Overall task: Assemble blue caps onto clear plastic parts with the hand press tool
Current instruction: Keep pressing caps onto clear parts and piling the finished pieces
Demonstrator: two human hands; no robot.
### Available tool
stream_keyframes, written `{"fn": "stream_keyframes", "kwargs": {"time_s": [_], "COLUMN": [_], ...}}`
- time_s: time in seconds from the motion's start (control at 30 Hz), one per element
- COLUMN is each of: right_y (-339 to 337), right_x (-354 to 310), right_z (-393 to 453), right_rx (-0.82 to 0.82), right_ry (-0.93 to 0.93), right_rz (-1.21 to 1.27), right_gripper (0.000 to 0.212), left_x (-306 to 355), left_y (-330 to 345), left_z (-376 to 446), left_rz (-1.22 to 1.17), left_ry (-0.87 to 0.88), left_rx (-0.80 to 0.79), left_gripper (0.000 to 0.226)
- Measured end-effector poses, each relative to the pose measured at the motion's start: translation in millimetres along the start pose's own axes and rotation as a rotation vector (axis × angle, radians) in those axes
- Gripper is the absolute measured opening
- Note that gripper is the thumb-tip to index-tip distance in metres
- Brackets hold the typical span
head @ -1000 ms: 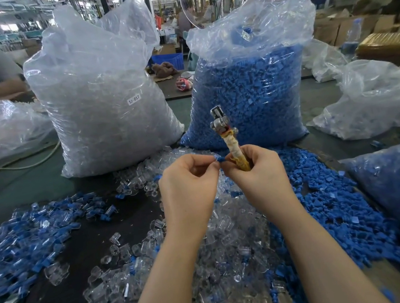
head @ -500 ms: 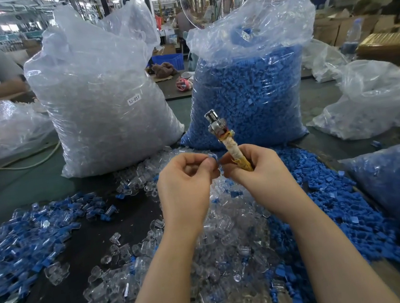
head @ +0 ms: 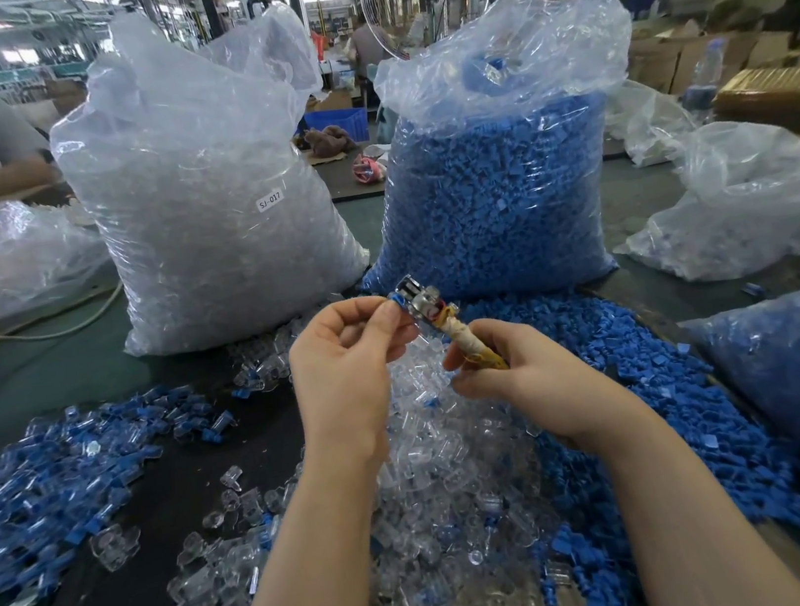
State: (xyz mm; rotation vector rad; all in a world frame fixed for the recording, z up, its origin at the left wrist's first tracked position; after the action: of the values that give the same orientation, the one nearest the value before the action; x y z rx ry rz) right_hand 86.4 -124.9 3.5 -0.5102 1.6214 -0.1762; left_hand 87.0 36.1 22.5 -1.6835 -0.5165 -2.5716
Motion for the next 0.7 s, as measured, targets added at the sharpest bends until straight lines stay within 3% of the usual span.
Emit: {"fn": "stream_keyframes", "kwargs": {"time_s": [0.2,0.3,0.5,0.7], "right_y": [-1.1,-2.2,-1.5,-1.1], "right_x": [-4.0,-4.6,-5.6,-4.7], "right_z": [-2.3,-1.3,-1.1,-1.3], "right_rx": [-0.048,-0.023,0.038,0.072], "right_ry": [-0.021,-0.043,-0.074,-0.068], "right_rz": [-0.036,-0.093,-0.192,-0.24], "right_gripper": [0.021,0.012,0.022,0.018], "left_x": [-0.9,-0.7,0.1,1.2], "left_y": [-2.8,-3.4,-1.4,-0.3], "left_z": [2.1,2.2,1.5,-0.2], "left_rz": [0.04,0.046,0.036,0.055], "left_ry": [0.032,0.034,0.033,0.02], "left_rx": [-0.015,-0.023,-0.011,-0.003], "left_gripper": [0.013,0.012,0.014,0.015]}}
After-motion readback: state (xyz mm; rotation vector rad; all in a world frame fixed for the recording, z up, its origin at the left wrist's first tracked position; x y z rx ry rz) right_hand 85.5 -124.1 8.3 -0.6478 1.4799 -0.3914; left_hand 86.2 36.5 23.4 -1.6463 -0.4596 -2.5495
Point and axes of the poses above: each hand's wrist, its own z-axis towards the middle knuckle, its own y-axis out of the palm, x = y × z, the point moved 2 cm from there along z, towards the middle knuckle, and after that the axes turned 10 degrees about y, right-handed, at the moved point
